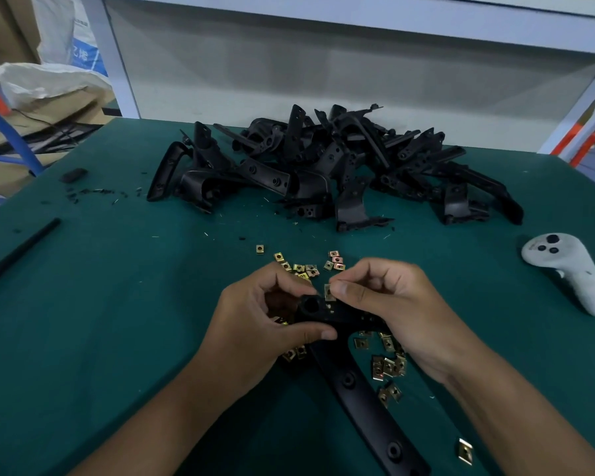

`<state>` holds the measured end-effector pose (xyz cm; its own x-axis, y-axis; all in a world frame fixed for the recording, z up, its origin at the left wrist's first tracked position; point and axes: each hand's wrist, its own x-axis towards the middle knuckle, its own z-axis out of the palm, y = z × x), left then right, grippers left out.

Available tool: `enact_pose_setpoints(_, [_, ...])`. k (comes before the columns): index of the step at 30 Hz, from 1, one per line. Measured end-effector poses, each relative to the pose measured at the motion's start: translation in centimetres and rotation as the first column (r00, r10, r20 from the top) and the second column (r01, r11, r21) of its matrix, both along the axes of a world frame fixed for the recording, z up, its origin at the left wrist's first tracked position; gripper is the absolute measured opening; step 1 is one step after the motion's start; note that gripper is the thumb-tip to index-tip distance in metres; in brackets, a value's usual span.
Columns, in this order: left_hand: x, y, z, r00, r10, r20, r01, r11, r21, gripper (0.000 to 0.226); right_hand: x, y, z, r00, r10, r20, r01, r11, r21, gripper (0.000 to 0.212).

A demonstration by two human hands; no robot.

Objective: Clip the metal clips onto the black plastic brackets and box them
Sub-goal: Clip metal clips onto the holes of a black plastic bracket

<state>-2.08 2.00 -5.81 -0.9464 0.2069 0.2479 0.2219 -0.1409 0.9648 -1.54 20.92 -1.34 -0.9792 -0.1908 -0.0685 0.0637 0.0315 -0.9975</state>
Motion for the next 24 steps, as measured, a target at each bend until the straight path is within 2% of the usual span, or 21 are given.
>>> enact_pose_setpoints(3, [0.0,-0.1,0.1,0.999,0.033,-0.031,-0.034,0.999,-0.041,0.039,0.0,0.0,0.0,1.000,-0.006,0.010,0.006,1.000,0.019,0.015])
enact_pose_setpoints(6, [0.1,-0.2,0.2,0.998,0.056,-0.033,-0.060,0.991,-0.119,0.052,0.1,-0.1,0.2,1.000,0.016,-0.002,-0.016,1.000,0.016,0.009])
enact_pose_setpoints(10, [-0.1,-0.2,0.2,0.986,0.054,-0.160,-0.085,0.978,-0.191,0.051,0.2,-0.2,0.3,0.999,0.029,-0.019,-0.029,1.000,0.010,0.004])
enact_pose_setpoints(12, [0.0,-0.1,0.2,0.986,0.054,-0.159,-0.083,0.980,-0.183,0.048,0.2,-0.2,0.2,0.999,0.020,-0.028,-0.020,1.000,0.007,0.006])
enact_pose_setpoints(16, [0.0,-0.1,0.4,0.991,0.040,-0.131,-0.060,0.987,-0.151,0.044,0.2,-0.4,0.1,0.999,0.011,-0.033,-0.010,0.999,0.040,0.024])
enact_pose_setpoints(21, [0.0,-0.4,0.7,0.999,-0.008,-0.031,0.004,0.992,-0.123,0.047,0.3,-1.0,-0.3,0.998,-0.060,-0.036,0.060,0.998,0.013,0.023])
enact_pose_setpoints(24, [0.2,-0.5,1.0,0.998,0.028,-0.057,-0.035,0.990,-0.136,0.048,0.3,-0.8,-0.3,0.999,-0.048,0.023,0.047,0.999,0.013,0.019])
